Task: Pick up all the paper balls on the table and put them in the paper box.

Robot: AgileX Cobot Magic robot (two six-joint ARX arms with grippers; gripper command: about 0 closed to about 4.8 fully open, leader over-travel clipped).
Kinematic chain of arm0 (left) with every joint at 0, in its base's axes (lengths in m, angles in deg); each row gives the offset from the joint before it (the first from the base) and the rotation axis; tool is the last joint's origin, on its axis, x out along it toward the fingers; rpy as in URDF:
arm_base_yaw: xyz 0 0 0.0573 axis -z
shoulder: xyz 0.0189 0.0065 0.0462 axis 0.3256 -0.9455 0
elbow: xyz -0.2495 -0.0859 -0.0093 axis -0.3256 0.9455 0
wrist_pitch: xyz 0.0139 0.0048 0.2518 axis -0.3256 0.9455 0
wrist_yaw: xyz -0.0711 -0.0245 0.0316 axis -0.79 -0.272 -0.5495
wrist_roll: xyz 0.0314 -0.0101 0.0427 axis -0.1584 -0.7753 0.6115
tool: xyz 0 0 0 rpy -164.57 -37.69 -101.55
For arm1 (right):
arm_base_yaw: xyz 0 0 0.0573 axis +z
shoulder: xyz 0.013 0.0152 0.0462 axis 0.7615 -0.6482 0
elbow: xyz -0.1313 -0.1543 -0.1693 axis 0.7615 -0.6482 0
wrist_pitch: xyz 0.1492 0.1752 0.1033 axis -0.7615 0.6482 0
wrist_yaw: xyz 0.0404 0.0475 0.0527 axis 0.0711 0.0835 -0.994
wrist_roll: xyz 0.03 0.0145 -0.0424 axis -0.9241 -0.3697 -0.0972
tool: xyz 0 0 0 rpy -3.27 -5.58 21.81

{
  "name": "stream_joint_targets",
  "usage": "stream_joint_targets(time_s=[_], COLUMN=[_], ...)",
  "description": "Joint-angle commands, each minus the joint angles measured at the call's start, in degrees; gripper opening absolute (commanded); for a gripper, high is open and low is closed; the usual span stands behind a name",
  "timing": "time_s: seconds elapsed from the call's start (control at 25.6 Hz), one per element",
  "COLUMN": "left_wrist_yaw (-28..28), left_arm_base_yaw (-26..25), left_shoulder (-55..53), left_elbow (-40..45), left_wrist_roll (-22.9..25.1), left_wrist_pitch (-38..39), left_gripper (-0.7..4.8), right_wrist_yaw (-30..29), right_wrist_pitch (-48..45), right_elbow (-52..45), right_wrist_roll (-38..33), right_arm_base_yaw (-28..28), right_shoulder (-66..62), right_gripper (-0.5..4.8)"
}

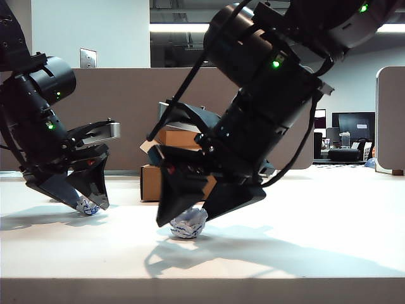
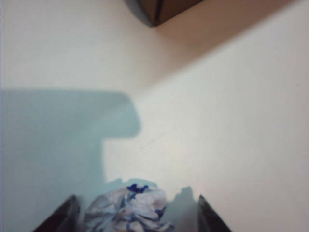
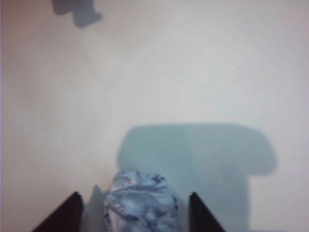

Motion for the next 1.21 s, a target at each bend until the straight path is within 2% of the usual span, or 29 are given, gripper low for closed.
stream_joint_targets(time_s=[0.04, 0.16, 0.23, 0.35, 0.51, 0.66, 0.94, 1.21], left_wrist_yaw=[-0.66, -0.59, -0.33, -0.17, -0.17, -0.20, -0.70, -0.61], left_arm_base_yaw=[-0.07, -0.07, -0.07, -0.07, -0.07, -0.07, -0.02, 2.05], left_shoulder=[-0.68, -1.31, -1.49, -1.49, -1.49, -1.46, -1.44, -1.44], left_elbow=[-0.07, -0.07, -0.04, -0.13, -0.42, -0.46, -3.02, -16.20], left_wrist_roll=[-0.17, -0.17, -0.15, -0.15, -0.15, -0.15, -0.22, -0.24], left_wrist_pitch=[0.66, 1.29, 1.64, 1.60, 1.90, 2.03, 3.78, 9.29], left_gripper=[3.08, 2.88, 2.53, 2.14, 1.25, 0.79, 0.80, 0.80], right_wrist_yaw=[0.57, 1.27, 1.62, 1.62, 1.88, 1.86, 2.08, 4.68], right_wrist_pitch=[-1.42, -1.92, -1.84, -1.68, -1.88, -1.95, -2.03, 3.61], right_elbow=[0.13, 0.13, 0.11, 0.11, 0.13, 0.11, 1.16, 12.26], right_wrist_roll=[-0.17, -1.62, -2.03, -2.21, -2.19, -2.16, -1.51, 4.44], right_arm_base_yaw=[-0.07, -0.09, -0.04, 0.00, 0.00, 0.00, -0.48, -3.67], right_shoulder=[-1.16, -2.16, -2.67, -2.78, -2.78, -2.75, -2.73, -2.05], right_gripper=[3.04, 2.85, 2.10, 1.33, 0.91, 0.52, 0.53, 0.53])
